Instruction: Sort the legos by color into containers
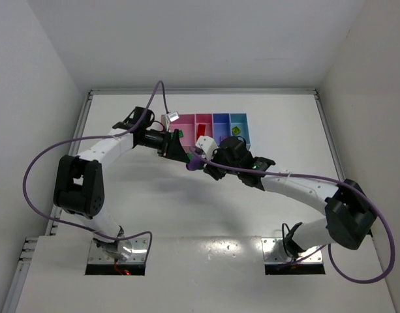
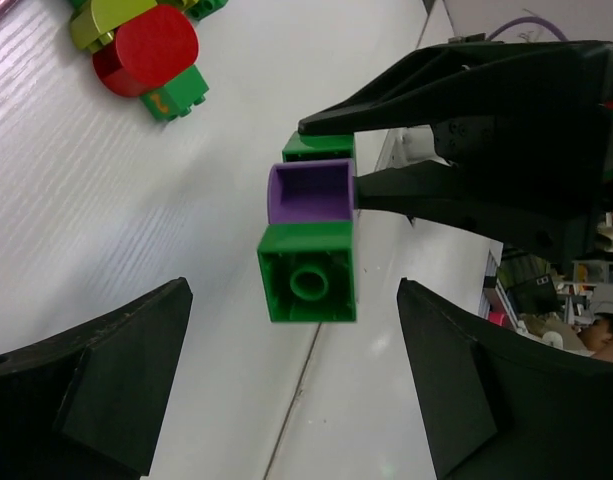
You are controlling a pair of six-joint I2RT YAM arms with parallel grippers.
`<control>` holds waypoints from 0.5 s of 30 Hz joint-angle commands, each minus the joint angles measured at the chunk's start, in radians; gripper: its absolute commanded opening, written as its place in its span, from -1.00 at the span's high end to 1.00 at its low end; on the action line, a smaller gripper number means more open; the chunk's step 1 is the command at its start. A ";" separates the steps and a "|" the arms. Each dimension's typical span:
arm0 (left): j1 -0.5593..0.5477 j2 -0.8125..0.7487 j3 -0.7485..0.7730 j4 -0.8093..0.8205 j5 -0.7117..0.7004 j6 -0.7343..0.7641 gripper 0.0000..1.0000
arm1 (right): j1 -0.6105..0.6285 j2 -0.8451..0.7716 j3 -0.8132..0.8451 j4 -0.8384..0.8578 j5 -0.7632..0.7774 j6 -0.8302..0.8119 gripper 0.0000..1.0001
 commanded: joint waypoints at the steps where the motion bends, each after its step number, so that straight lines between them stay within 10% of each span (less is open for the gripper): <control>1: -0.022 0.012 0.037 0.016 0.025 0.012 -0.76 | 0.012 0.000 0.056 0.071 0.001 -0.013 1.00; 15: -0.013 0.040 0.114 0.016 0.062 0.021 0.71 | 0.010 -0.020 -0.047 0.081 0.031 -0.051 1.00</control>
